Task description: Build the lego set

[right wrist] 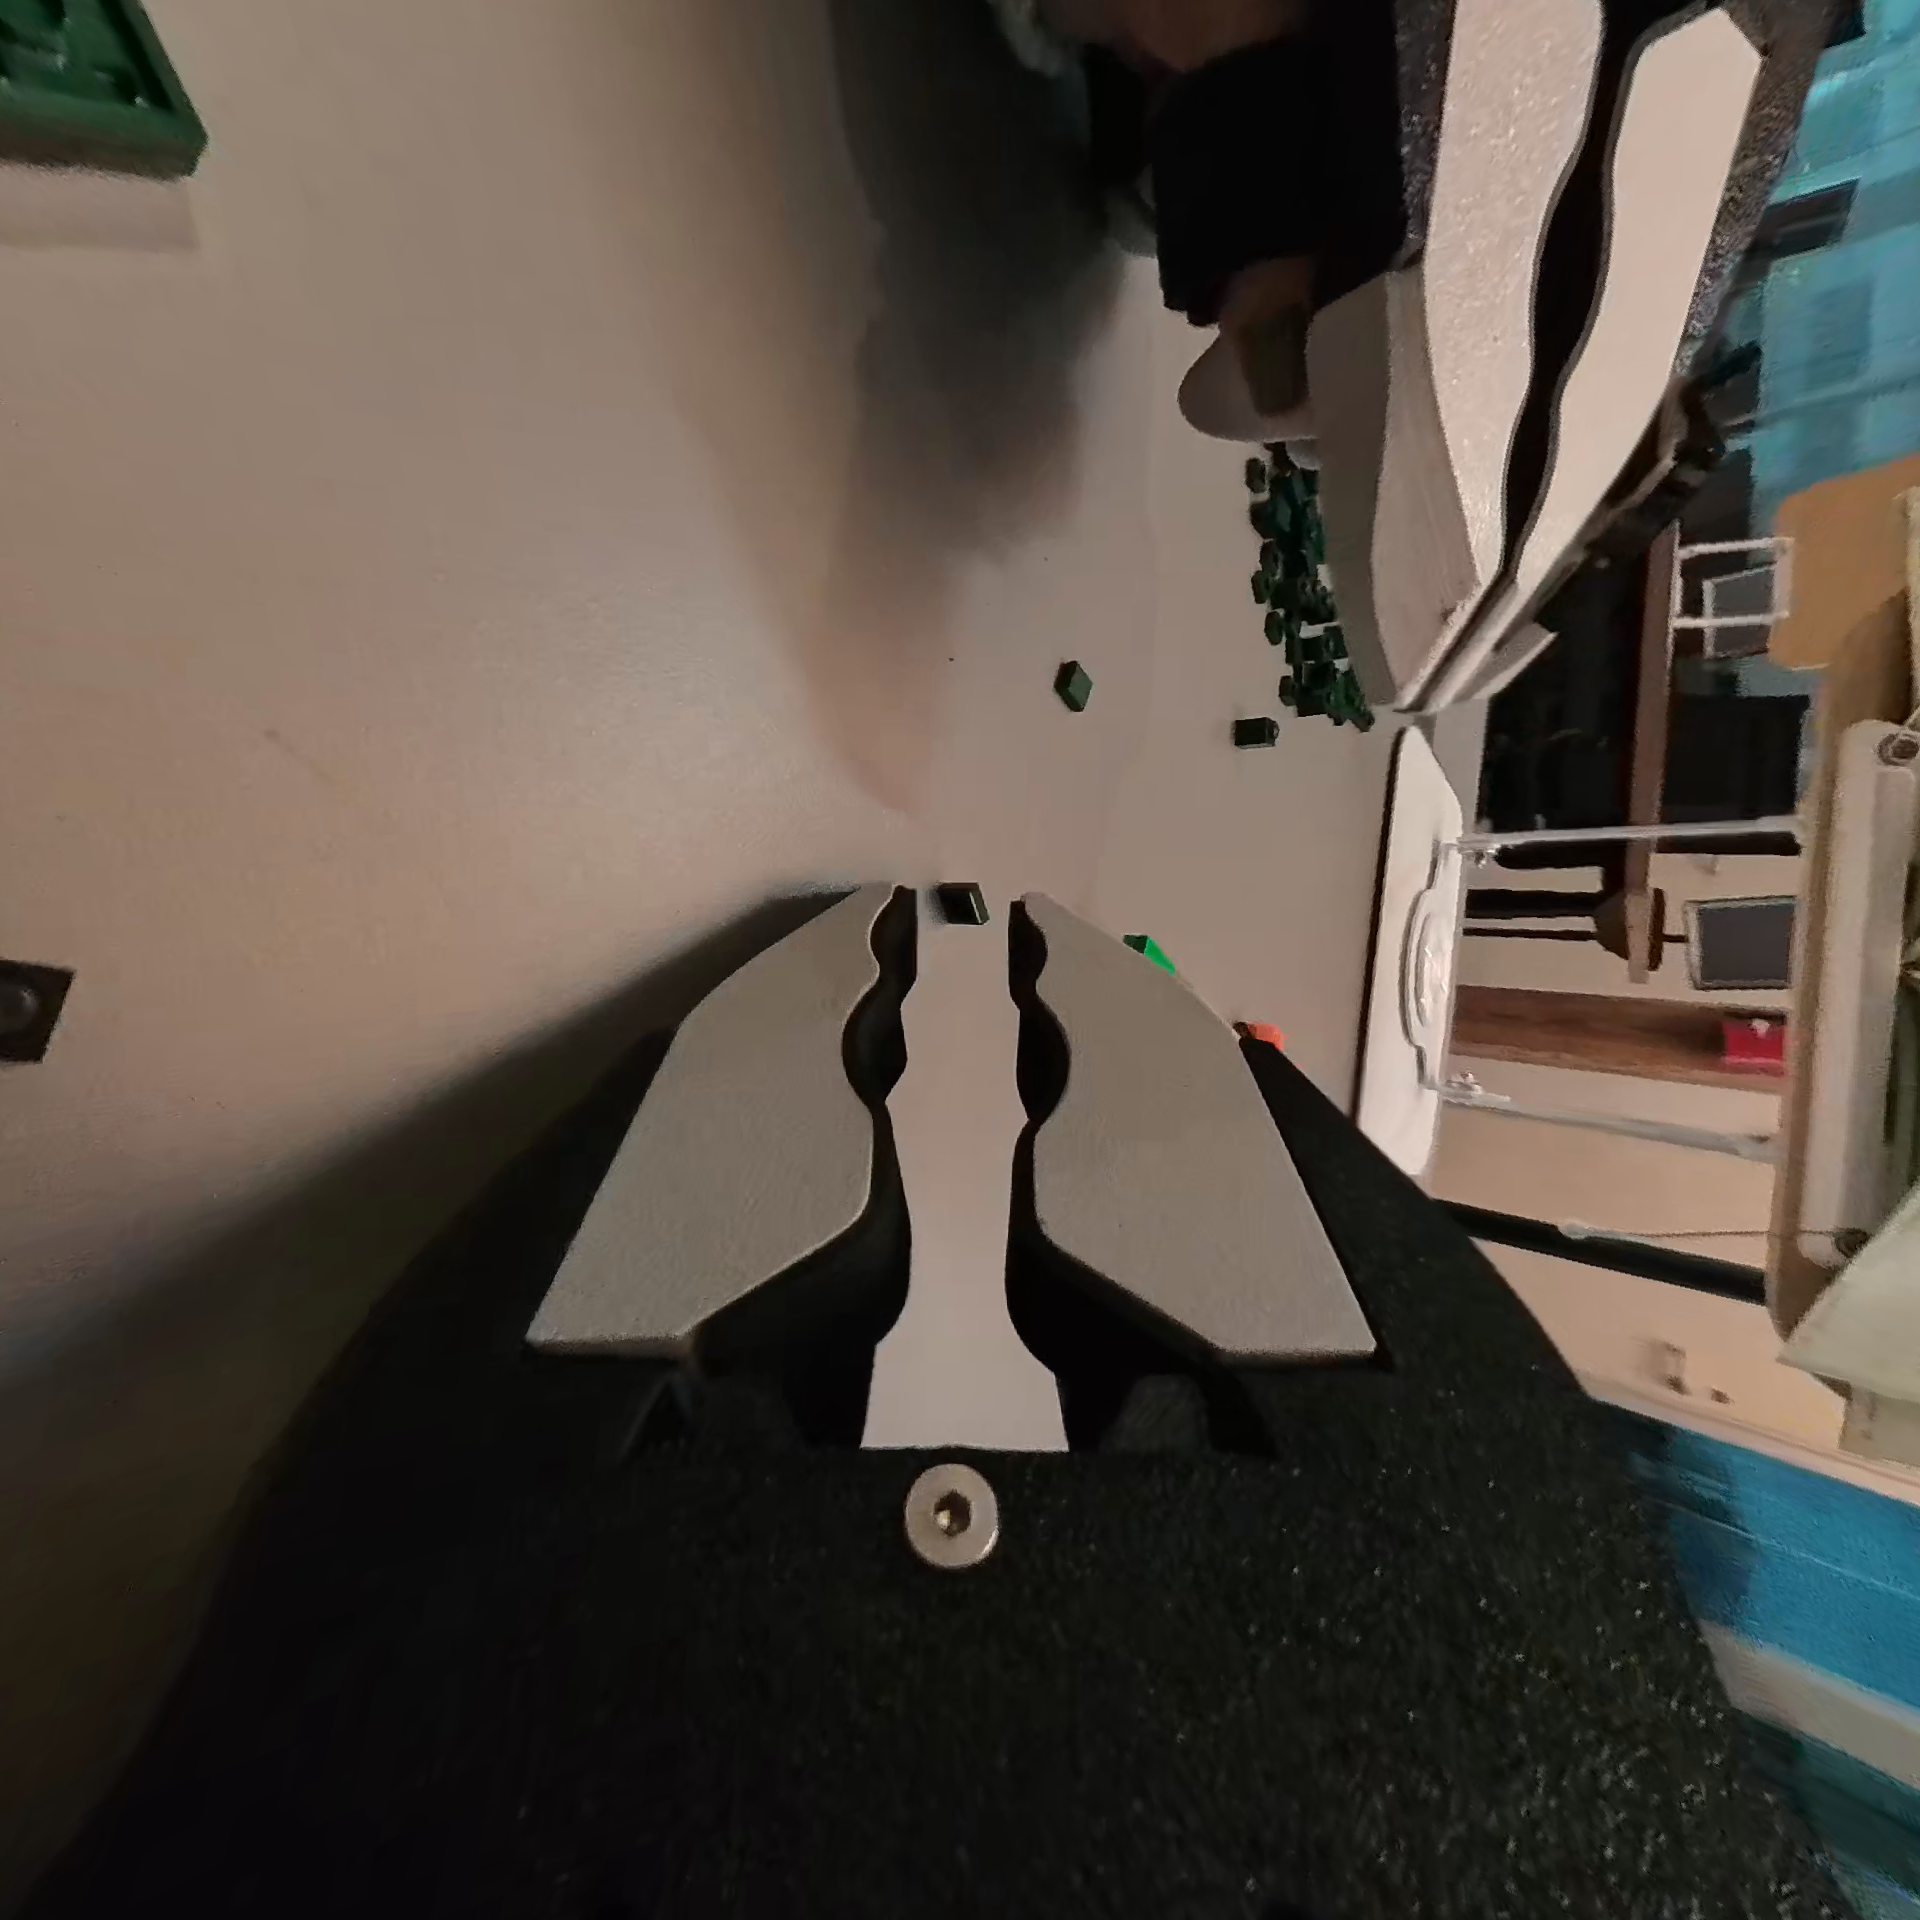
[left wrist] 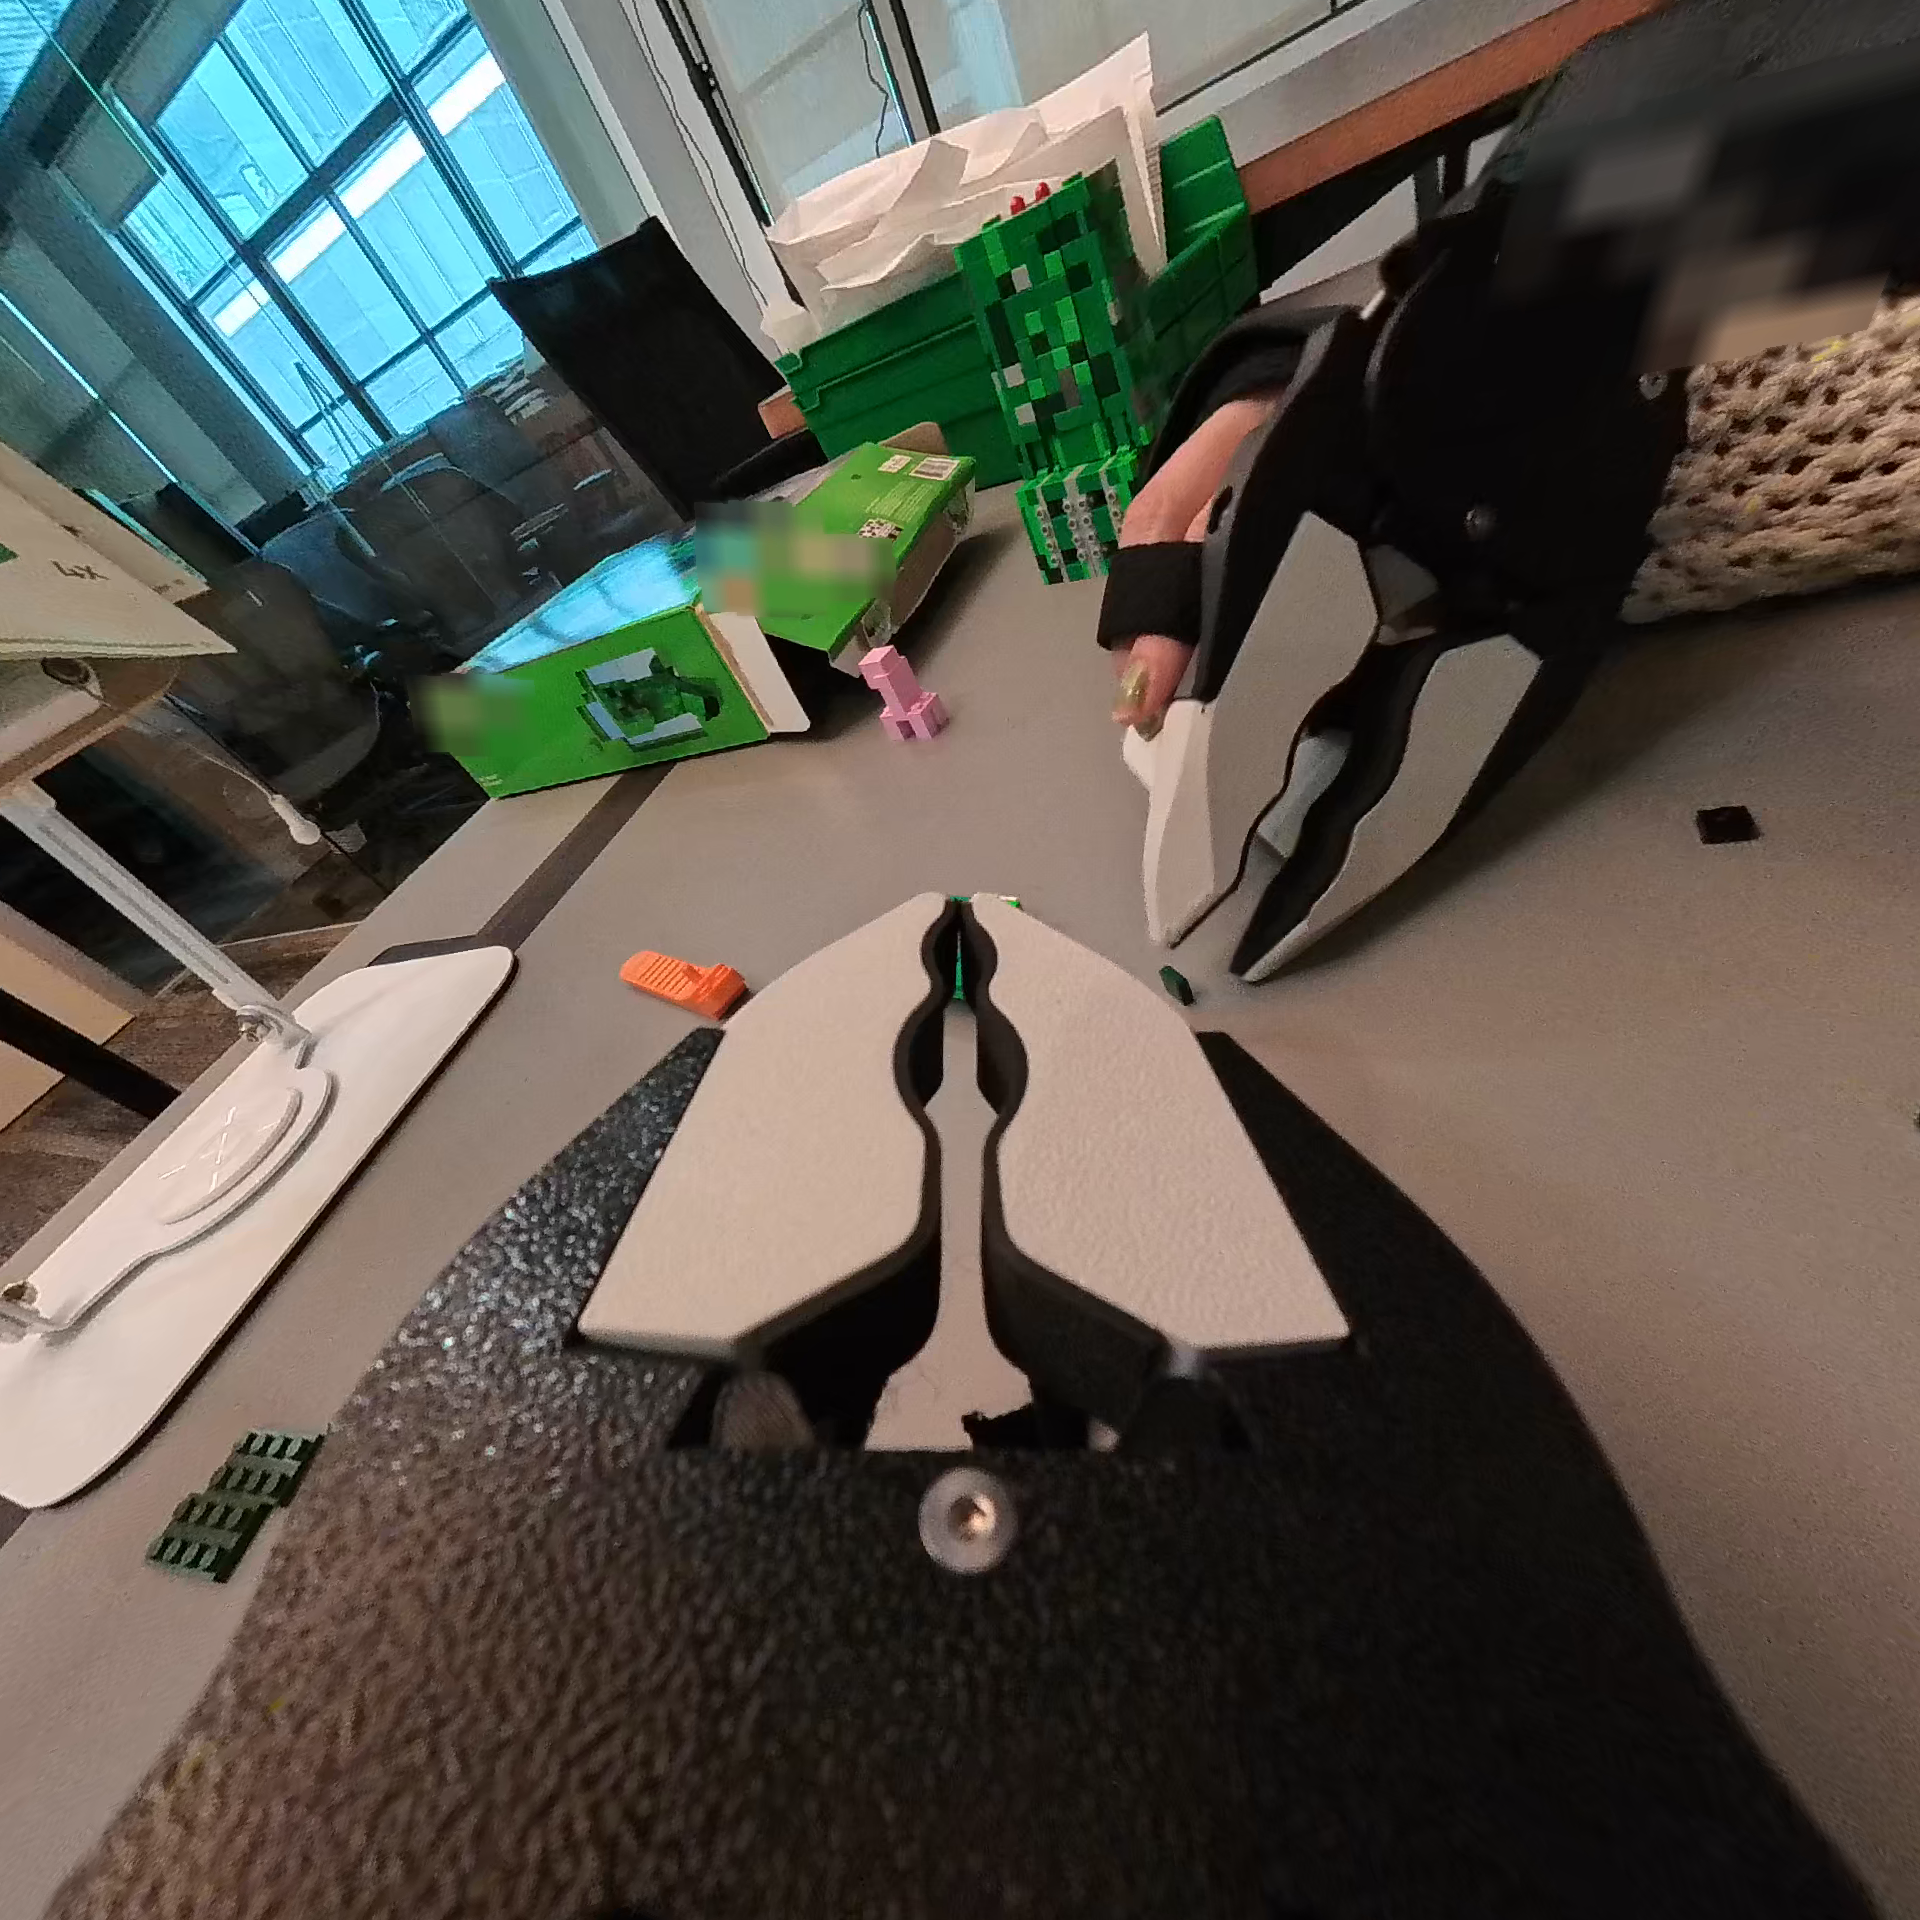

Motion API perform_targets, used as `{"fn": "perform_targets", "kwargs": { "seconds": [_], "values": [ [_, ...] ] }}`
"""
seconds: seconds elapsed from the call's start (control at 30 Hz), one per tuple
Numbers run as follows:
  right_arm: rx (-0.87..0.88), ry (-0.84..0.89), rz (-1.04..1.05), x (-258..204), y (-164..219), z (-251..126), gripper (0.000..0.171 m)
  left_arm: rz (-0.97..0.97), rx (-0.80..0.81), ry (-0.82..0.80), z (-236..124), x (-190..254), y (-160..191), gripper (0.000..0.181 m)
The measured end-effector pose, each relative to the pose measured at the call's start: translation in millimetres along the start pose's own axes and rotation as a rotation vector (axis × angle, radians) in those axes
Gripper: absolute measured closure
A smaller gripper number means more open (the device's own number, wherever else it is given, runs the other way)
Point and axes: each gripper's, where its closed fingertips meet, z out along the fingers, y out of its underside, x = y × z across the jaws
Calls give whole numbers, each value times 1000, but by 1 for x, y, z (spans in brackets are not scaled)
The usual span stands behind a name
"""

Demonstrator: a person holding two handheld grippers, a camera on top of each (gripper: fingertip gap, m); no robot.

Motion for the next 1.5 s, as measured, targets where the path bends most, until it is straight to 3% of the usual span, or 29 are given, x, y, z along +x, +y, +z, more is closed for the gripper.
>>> {"fn": "perform_targets", "kwargs": {
  "seconds": [0.2, 0.5, 0.73, 0.97, 1.13, 1.43, 1.5],
  "values": [
    [85, -85, 169, -1, -7, -4, 153, 3, -4, 2, 0, 0, 0, 181],
    [111, -326, 533, -3, -11, 3, 136, 13, -16, 12, 2, 2, 2, 181],
    [71, -410, 567, -11, -7, -9, 147, 14, -18, 16, 2, 3, 2, 181],
    [108, -383, 616, -3, -8, -12, 145, 17, -20, 22, 2, 4, 2, 181],
    [53, -366, 620, -6, 1, -5, 158, 21, -23, 25, 3, 5, 3, 181],
    [43, -359, 621, -7, 2, -2, 160, 24, -27, 29, 3, 5, 3, 181],
    [45, -361, 611, -7, 1, -2, 167, 25, -29, 30, 3, 5, 3, 181]
  ]
}}
